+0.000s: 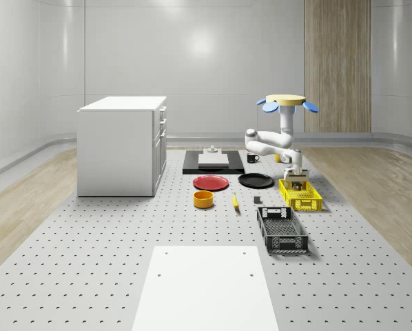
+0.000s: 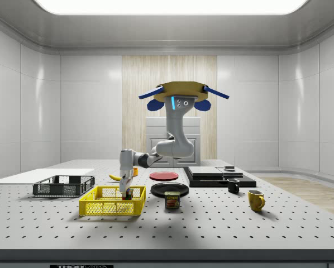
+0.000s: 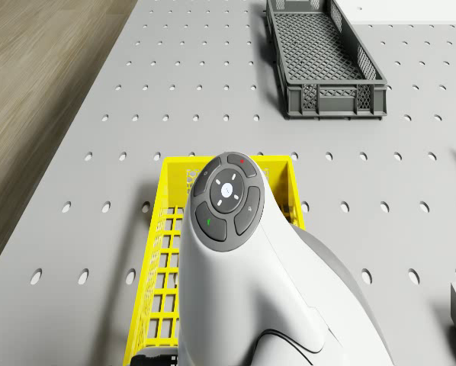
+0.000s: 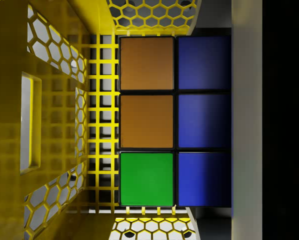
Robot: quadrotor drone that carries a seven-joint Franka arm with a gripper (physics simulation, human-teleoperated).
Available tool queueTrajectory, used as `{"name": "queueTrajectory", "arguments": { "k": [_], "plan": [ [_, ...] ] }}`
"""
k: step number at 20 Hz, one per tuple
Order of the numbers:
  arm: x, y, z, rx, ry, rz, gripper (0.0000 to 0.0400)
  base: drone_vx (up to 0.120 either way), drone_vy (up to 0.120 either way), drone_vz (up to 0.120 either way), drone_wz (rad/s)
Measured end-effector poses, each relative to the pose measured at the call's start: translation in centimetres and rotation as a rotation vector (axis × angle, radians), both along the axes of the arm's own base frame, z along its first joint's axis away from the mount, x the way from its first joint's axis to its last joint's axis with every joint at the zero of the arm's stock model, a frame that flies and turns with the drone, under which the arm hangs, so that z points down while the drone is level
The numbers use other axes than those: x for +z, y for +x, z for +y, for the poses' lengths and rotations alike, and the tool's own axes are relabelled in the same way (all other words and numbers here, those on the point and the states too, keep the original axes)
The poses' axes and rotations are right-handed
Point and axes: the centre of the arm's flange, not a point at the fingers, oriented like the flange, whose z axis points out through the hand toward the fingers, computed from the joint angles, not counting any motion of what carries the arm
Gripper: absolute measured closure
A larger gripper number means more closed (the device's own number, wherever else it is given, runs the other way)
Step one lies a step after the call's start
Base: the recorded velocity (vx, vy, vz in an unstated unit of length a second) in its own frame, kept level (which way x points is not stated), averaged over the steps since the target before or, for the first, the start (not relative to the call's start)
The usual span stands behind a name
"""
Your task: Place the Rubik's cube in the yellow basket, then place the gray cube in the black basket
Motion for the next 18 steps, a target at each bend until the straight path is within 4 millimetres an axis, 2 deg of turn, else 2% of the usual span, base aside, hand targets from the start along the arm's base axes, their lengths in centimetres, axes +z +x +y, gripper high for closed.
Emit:
{"name": "queueTrajectory", "arguments": {
  "k": [7, 12, 18],
  "plan": [
    [2.0, 0.0, 0.0, 0.0, 0.0, 0.0, 0.0075, 0.0, 0.0, 0.0, 0.0],
    [2.5, 0.0, 0.0, 0.0, 0.0, 0.0, 0.0023, 0.0, 0.0, 0.0, 0.0],
    [2.2, 0.0, 0.0, 0.0, 0.0, 0.0, 0.0005, 0.0, 0.0, 0.0, 0.0]
  ]
}}
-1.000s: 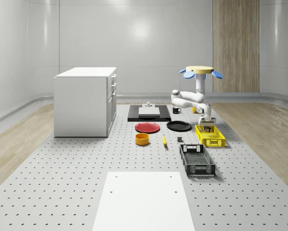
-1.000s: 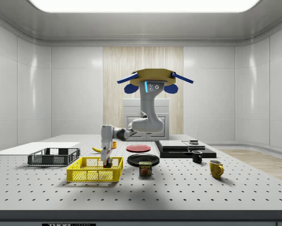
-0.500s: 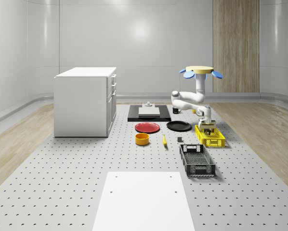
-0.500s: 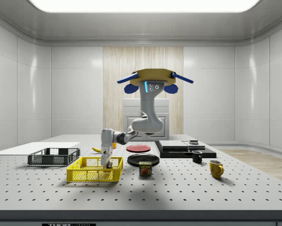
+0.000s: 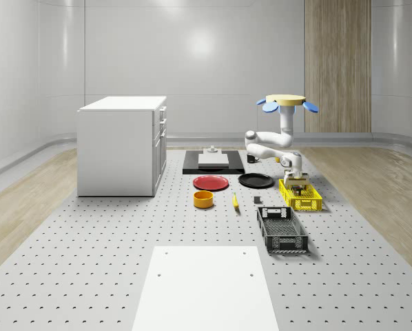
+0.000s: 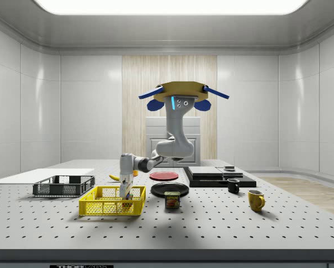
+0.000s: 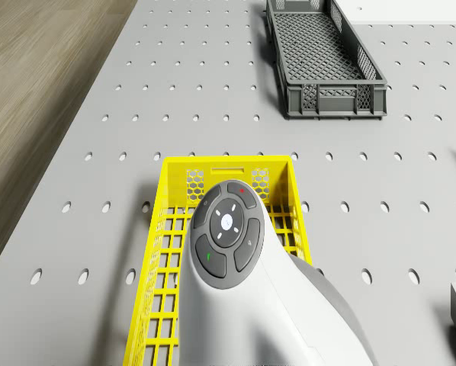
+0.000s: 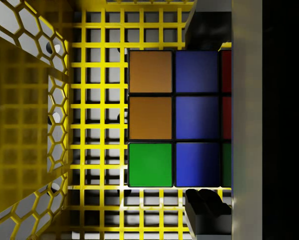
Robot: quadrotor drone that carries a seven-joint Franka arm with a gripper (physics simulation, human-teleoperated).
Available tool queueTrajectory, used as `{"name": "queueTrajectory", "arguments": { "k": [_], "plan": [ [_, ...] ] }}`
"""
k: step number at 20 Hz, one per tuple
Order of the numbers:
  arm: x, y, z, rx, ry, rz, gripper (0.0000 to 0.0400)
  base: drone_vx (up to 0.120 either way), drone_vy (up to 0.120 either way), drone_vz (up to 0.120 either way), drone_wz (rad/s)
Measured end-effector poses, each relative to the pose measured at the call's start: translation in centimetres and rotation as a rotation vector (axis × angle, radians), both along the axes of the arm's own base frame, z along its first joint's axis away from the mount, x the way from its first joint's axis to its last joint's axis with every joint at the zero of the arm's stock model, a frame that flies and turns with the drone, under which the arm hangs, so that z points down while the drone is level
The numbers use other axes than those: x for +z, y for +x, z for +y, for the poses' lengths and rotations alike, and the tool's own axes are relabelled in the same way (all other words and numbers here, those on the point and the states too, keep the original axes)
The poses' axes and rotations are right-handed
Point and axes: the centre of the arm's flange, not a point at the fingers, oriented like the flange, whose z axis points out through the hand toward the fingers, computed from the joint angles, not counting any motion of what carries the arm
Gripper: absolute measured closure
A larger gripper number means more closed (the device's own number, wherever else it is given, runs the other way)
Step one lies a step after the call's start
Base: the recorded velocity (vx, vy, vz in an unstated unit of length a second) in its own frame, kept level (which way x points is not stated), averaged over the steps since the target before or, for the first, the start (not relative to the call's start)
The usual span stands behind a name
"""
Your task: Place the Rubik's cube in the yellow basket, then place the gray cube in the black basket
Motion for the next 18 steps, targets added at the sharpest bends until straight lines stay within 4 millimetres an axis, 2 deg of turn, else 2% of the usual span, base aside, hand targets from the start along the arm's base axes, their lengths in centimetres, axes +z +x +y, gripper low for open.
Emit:
{"name": "queueTrajectory", "arguments": {
  "k": [5, 12, 14, 18],
  "plan": [
    [-1.8, 0.0, 0.0, 0.0, 0.0, 0.0, 0.0001, 0.0, 0.0, 0.0, 0.0],
    [-4.9, 0.0, 0.0, 0.0, 0.0, 0.0, 0.0, 0.0, 0.0, 0.114, 0.0],
    [-5.5, 0.0, 0.0, 0.0, 0.0, 0.0, 0.0, 0.02, -0.1, 0.12, 0.0],
    [-6.2, 0.0, 0.0, 0.0, 0.0, 0.0, 0.0, 0.02, -0.12, 0.01, 0.0]
  ]
}}
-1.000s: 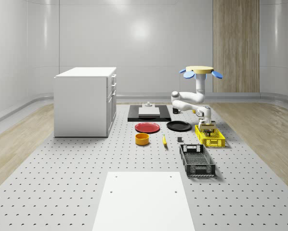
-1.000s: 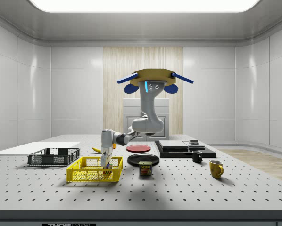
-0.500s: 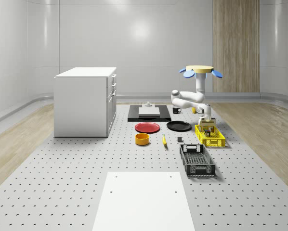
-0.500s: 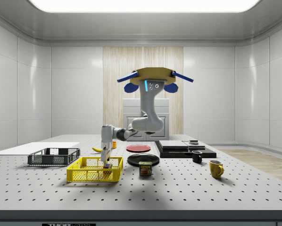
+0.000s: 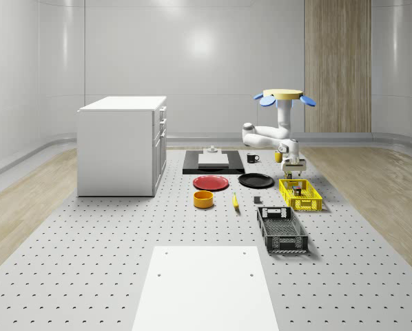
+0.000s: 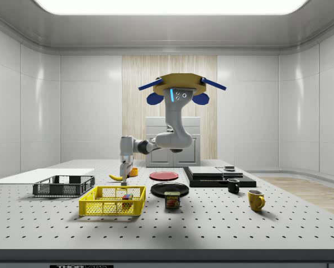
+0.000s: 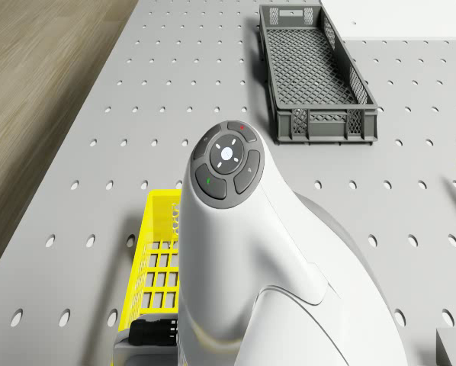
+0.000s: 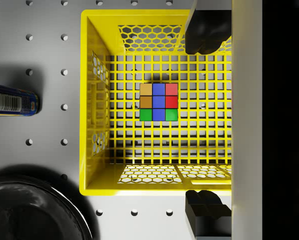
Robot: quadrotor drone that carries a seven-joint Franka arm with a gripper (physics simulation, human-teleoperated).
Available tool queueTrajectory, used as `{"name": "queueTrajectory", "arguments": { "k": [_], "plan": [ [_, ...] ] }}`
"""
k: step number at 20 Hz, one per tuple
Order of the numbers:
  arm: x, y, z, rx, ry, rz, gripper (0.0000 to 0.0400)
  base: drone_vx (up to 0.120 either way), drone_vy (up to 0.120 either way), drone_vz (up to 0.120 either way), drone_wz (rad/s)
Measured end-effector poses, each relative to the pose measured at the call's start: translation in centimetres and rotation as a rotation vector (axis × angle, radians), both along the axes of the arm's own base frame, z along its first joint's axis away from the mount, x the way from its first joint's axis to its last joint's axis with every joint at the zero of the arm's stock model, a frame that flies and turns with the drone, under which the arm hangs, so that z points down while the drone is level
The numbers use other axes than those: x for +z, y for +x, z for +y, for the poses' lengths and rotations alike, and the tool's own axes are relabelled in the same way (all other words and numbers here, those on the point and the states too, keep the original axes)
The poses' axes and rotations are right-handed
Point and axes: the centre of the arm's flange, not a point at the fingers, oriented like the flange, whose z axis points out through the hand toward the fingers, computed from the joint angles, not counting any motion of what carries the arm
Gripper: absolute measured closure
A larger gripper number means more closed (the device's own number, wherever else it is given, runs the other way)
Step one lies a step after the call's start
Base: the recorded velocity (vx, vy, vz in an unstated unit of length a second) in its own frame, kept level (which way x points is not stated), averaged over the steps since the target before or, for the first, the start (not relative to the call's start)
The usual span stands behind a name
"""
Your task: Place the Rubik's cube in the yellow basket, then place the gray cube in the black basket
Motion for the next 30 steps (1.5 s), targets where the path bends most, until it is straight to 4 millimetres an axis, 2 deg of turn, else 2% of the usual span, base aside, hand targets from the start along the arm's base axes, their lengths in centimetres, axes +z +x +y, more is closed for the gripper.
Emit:
{"name": "queueTrajectory", "arguments": {
  "k": [22, 30],
  "plan": [
    [-0.49, 0.0, 0.0, 0.0, 0.0, 0.0, 0.0, 0.0, -0.12, 0.0, 0.0],
    [-0.49, 0.0, 0.0, 0.0, 0.0, 0.0, 0.0, 0.11, -0.12, 0.0, 0.0]
  ]
}}
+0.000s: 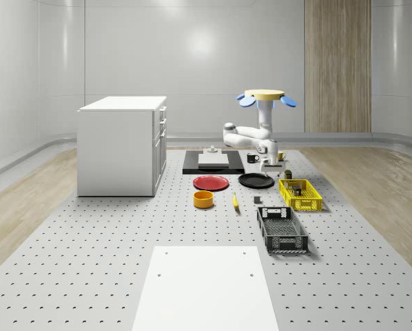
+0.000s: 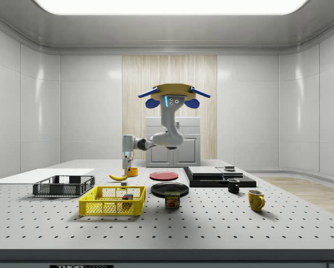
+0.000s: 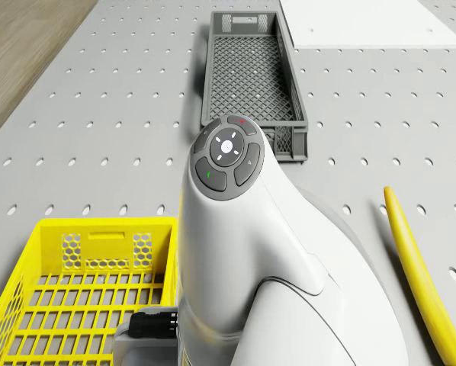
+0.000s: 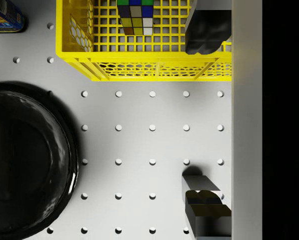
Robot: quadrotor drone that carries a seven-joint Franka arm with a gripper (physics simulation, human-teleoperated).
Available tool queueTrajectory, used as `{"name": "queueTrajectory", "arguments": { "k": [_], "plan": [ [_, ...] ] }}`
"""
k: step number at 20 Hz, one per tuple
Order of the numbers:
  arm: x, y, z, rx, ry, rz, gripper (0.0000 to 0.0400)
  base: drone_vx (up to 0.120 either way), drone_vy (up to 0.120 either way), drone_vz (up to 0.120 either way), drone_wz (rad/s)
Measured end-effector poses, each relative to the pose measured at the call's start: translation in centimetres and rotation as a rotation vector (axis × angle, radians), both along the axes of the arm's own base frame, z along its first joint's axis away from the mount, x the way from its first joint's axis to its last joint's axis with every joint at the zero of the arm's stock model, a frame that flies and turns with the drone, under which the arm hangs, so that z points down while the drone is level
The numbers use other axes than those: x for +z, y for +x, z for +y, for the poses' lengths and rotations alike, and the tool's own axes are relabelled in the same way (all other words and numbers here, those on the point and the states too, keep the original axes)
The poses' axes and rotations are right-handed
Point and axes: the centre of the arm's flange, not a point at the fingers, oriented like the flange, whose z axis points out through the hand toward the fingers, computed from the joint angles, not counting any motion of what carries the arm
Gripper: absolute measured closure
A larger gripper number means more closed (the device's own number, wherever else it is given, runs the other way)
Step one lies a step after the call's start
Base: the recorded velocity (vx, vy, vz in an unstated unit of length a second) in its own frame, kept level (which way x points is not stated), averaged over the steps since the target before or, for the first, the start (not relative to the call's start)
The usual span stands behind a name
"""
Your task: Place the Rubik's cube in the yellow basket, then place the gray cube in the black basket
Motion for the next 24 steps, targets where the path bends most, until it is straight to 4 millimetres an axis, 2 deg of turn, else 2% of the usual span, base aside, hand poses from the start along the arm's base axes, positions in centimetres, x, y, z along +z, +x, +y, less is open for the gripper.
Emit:
{"name": "queueTrajectory", "arguments": {
  "k": [9, 17, 24],
  "plan": [
    [0.0, 0.0, 0.0, 0.0, 0.0, 0.0, 0.0, 0.12, -0.12, 0.0, 0.0],
    [0.0, 0.0, 0.0, 0.0, 0.0, 0.0, 0.0, 0.005, -0.12, 0.0, 0.0],
    [0.0, 0.0, 0.0, 0.0, 0.0, 0.0, 0.0, 0.0, -0.097, -0.12, 0.0]
  ]
}}
